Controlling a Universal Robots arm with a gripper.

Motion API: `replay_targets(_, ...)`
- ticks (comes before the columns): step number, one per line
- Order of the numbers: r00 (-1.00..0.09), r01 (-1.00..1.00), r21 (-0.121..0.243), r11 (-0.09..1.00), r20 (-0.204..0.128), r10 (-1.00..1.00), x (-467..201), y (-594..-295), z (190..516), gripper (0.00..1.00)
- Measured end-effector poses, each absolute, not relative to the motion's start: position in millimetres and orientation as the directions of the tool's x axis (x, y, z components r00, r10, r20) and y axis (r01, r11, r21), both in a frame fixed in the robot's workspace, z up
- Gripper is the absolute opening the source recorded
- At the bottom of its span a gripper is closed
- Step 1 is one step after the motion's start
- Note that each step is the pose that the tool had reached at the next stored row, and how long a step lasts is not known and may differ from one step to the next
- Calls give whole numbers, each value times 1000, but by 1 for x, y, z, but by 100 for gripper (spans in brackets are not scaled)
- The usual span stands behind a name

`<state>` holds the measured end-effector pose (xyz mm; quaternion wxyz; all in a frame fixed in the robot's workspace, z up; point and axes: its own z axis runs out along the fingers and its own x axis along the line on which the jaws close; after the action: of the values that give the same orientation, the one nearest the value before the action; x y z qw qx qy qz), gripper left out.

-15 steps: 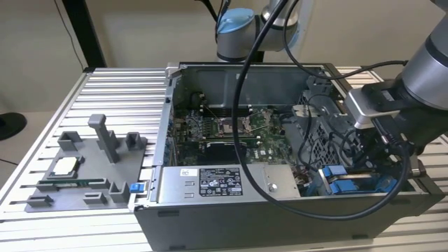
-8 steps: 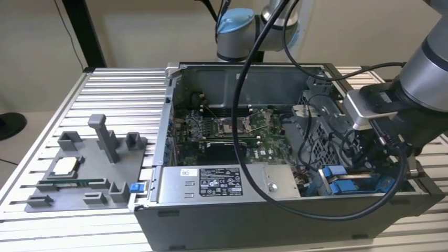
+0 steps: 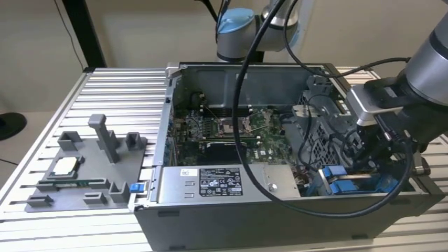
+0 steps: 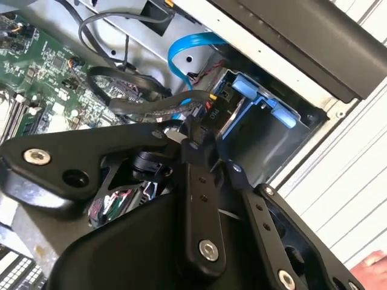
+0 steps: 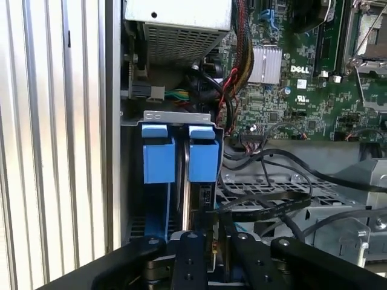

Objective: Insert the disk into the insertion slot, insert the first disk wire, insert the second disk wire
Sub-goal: 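Insert the second disk wire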

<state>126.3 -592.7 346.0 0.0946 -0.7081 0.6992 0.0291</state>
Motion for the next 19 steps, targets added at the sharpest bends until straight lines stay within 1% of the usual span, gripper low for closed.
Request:
replay_targets(11,21,-996,-93,-5,-173,-985,126,-593,372,100)
replay_targets(19,21,-996,-93,-4,-173,-985,126,-593,377,100)
